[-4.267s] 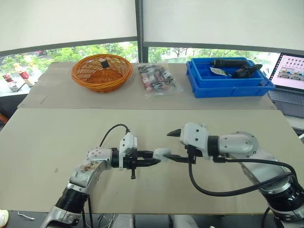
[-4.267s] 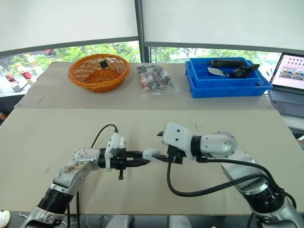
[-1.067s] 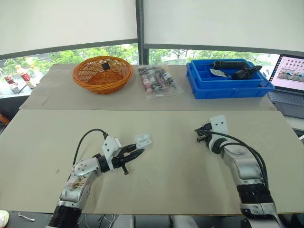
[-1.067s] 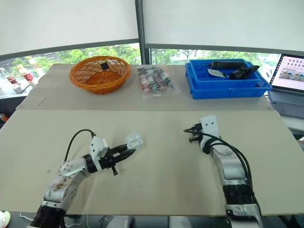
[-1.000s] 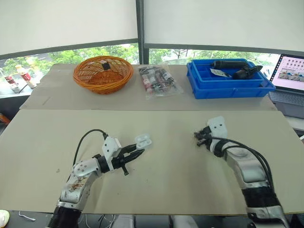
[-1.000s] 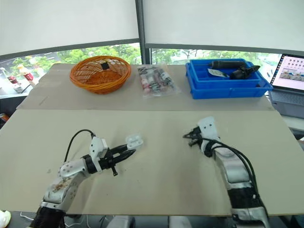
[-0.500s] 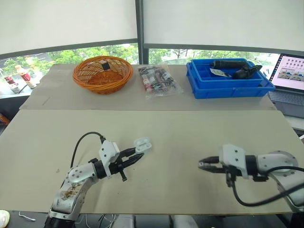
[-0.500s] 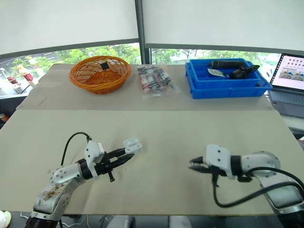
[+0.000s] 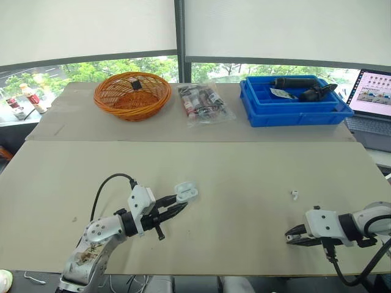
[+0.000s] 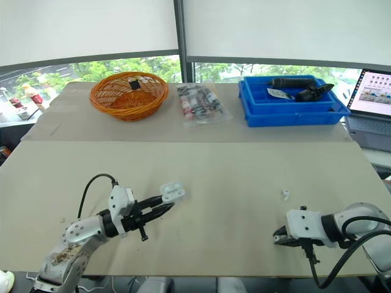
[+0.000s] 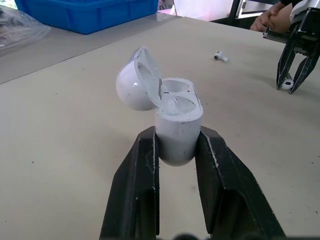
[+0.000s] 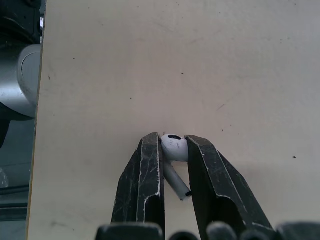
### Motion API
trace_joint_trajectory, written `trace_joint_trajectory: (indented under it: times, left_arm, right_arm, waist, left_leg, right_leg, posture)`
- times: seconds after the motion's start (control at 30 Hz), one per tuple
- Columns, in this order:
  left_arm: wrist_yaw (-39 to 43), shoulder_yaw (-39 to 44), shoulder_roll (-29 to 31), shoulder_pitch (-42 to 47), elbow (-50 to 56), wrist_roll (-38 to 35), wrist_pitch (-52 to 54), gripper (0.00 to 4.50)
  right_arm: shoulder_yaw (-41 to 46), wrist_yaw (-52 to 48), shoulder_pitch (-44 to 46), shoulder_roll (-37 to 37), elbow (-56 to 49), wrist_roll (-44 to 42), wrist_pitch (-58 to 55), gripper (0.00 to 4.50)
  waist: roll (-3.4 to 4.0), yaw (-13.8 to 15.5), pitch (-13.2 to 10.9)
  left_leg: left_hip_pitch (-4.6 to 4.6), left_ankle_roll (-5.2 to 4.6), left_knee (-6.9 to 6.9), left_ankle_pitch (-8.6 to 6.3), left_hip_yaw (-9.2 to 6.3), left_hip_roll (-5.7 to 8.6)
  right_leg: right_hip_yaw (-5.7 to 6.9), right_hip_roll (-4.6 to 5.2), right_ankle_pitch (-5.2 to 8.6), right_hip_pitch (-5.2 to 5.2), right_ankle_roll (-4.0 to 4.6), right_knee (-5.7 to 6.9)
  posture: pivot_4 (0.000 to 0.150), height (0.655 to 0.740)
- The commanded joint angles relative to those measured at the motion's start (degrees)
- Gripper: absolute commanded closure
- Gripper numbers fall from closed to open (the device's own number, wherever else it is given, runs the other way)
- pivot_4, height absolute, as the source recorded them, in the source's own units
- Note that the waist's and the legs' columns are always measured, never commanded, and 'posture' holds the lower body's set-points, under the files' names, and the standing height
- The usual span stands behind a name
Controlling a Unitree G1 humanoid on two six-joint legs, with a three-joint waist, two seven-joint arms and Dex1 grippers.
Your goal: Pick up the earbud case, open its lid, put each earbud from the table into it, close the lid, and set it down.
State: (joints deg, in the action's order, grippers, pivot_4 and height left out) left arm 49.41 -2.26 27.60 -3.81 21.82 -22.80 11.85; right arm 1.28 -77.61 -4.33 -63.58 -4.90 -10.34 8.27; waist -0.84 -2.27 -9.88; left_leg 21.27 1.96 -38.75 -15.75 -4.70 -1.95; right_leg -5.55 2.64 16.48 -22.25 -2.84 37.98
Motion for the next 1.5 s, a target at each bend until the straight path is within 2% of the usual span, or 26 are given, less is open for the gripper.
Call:
trace_joint_trajectory:
  times: [0.03, 0.2, 0.27, 0.37, 0.6, 0.77, 0.9, 1.17, 1.5]
  left_arm:
    - [-0.56, -0.39, -0.19, 0.03, 2.34, -1.07, 0.17, 3.98]
    - [-0.57, -0.47, -0.09, 0.1, 2.56, -1.18, 0.46, 3.98]
    - [-0.64, -0.51, -0.03, 0.44, 2.6, -1.23, 0.74, 3.98]
    - [-0.57, -0.55, 0.07, 0.85, 2.56, -1.29, 1.04, 3.98]
    - [-0.2, -0.59, 0.24, 1.24, 2.11, -1.34, 1.08, 3.98]
    - [0.02, -0.7, 0.38, 0.45, 2.22, -1.26, 0.85, 3.98]
    - [-0.03, -1.24, 0.27, -0.15, 2.46, -1.02, 0.76, 3.98]
    - [0.42, -1.57, 0.38, -0.22, 1.67, -0.95, 0.27, 3.98]
    - [1.04, -1.73, -0.01, -0.27, 0.94, -0.66, -0.36, 3.98]
  right_arm:
    - [-0.45, -0.73, 1.03, -0.57, 1.26, 0.6, 0.4, 4.18]
    - [-1.3, -2.56, 1.24, -1.82, 1.62, -0.01, -4.35, 4.18]
    - [-1.15, -2.05, 1.23, -1.83, 1.35, 0.2, -6.06, 3.11]
    - [-0.49, -0.54, 1.04, -1.15, 0.56, 0.62, -6.74, 2.12]
    - [4.74, 1.93, -1.68, -2.55, -8.15, -2.22, -13.09, 2.11]
    - [6.62, 5.5, -4.25, -8.24, -22.36, 1.48, -28.72, 2.11]
    - [2.75, 6.51, -2.26, -12.12, -29.18, 2.36, -38.88, 2.11]
    - [-5.36, 8.55, 0.82, -12.11, -27.19, 7.06, -39.47, 2.11]
    - [-6.9, 8.14, 1.6, -11.85, -25.02, 7.26, -39.77, 2.11]
  waist:
    - [0.0, 0.03, 0.0]
    - [0.0, 0.06, 0.0]
    - [-0.01, 0.31, 0.0]
    - [-0.09, 0.35, 0.01]
    - [-0.07, 0.36, 0.0]
    - [0.05, 0.36, -0.02]
    - [0.05, 0.55, -0.02]
    - [0.0, 1.28, -0.05]
    - [-0.01, 1.28, -0.04]
  left_leg:
    - [-0.01, 0.0, -0.01, 0.0, 0.0, 0.0]
    - [-0.02, 0.0, -0.01, 0.0, 0.0, 0.0]
    - [-0.01, 0.0, -0.01, 0.0, 0.0, 0.01]
    - [-0.03, 0.0, -0.04, 0.0, 0.0, 0.0]
    - [-0.06, 0.0, -0.02, 0.0, 0.0, 0.0]
    - [-0.03, 0.0, -0.01, 0.0, 0.0, 0.0]
    - [-0.02, 0.0, -0.01, 0.0, 0.0, 0.0]
    - [0.0, 0.01, -0.02, 0.0, 0.01, 0.0]
    - [0.0, 0.01, -0.03, 0.0, 0.01, -0.01]
  right_leg:
    - [0.0, 0.0, 0.0, 0.0, 0.0, 0.0]
    - [0.0, 0.0, 0.0, 0.01, 0.0, 0.01]
    - [0.0, 0.0, 0.0, 0.02, 0.0, 0.0]
    - [0.01, 0.0, 0.0, 0.04, 0.0, 0.0]
    - [0.0, 0.0, 0.0, 0.05, 0.0, 0.02]
    - [-0.01, -0.01, 0.0, 0.0, 0.0, 0.04]
    - [0.01, 0.0, 0.0, 0.0, 0.0, 0.02]
    - [0.02, 0.01, 0.0, -0.02, -0.01, -0.03]
    - [0.02, 0.01, 0.0, -0.01, -0.01, -0.02]
  posture:
    - [0.15, 0.7054]
    - [0.15, 0.7054]
    - [0.15, 0.7054]
    - [0.15, 0.7054]
    - [0.15, 0.7054]
    - [0.15, 0.7054]
    - [0.15, 0.7054]
    - [0.15, 0.7054]
    - [0.15, 0.7054]
